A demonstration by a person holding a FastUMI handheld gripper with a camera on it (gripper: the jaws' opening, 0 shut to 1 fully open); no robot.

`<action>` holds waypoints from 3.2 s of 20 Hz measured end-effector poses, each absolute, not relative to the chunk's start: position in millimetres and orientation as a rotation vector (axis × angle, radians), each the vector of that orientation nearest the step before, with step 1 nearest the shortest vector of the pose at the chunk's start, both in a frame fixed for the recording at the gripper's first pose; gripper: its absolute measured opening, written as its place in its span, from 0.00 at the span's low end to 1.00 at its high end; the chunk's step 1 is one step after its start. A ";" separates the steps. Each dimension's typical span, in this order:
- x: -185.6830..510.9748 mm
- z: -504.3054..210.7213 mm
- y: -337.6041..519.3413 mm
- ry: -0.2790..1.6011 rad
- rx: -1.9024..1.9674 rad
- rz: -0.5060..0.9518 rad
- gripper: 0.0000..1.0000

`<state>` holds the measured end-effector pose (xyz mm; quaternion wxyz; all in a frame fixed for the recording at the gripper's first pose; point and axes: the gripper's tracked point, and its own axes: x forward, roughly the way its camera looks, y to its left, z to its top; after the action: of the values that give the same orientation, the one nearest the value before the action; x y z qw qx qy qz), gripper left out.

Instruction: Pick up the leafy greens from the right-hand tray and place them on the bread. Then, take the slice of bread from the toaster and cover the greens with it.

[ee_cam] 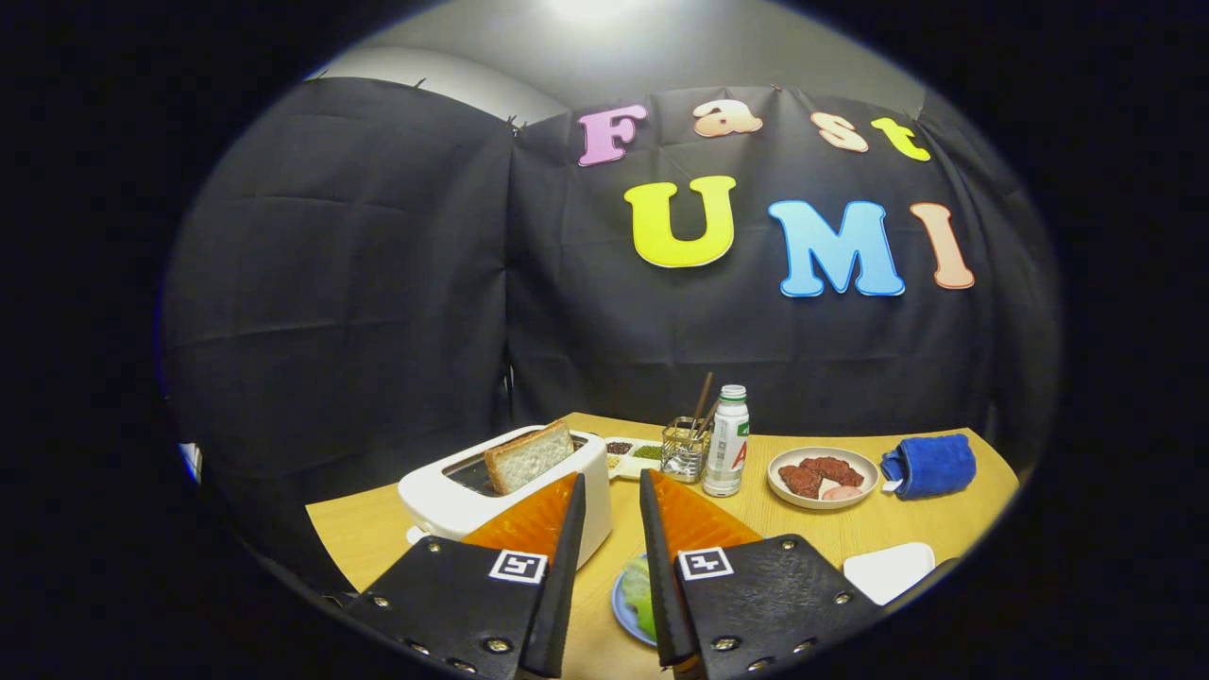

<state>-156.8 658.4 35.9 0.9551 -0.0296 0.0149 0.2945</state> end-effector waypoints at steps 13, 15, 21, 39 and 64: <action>-168.1 27.2 755.4 0.028 -0.096 0.647 0.38; -162.0 28.7 761.6 0.038 -0.090 0.628 0.38; -154.7 19.2 773.5 0.041 -0.115 0.579 0.38; -118.1 -4.9 789.1 0.020 -0.126 0.387 0.38; -117.6 35.9 789.5 -0.120 -0.127 0.418 0.07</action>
<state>-117.6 789.5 35.9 0.9744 -0.0631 -0.0595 0.2074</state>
